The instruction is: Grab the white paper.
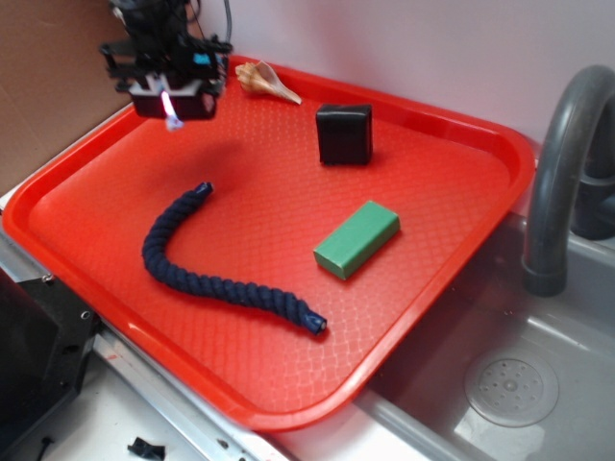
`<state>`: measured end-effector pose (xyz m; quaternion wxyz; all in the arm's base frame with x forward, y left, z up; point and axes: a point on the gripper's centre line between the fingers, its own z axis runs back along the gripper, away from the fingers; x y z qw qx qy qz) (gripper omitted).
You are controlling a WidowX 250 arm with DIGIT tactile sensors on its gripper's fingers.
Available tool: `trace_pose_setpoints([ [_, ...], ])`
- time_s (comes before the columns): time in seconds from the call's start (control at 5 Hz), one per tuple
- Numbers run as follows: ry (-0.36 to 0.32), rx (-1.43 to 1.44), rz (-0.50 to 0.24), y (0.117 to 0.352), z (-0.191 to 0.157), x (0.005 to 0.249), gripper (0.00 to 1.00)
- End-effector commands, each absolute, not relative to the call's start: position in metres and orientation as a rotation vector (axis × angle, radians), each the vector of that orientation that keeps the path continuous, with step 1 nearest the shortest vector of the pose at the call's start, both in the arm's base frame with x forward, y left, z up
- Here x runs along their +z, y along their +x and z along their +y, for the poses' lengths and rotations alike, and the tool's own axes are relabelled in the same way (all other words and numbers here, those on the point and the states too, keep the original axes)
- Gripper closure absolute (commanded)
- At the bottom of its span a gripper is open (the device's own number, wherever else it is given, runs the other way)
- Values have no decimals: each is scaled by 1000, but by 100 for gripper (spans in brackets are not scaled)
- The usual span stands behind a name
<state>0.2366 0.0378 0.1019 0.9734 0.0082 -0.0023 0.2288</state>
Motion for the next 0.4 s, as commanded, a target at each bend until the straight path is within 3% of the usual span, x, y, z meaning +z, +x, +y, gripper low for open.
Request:
trace_pose_setpoints([
  [0.0,-84,58,-164,173,-5,217,100],
  [0.2,-114,31,-154,164,-2,225,100],
])
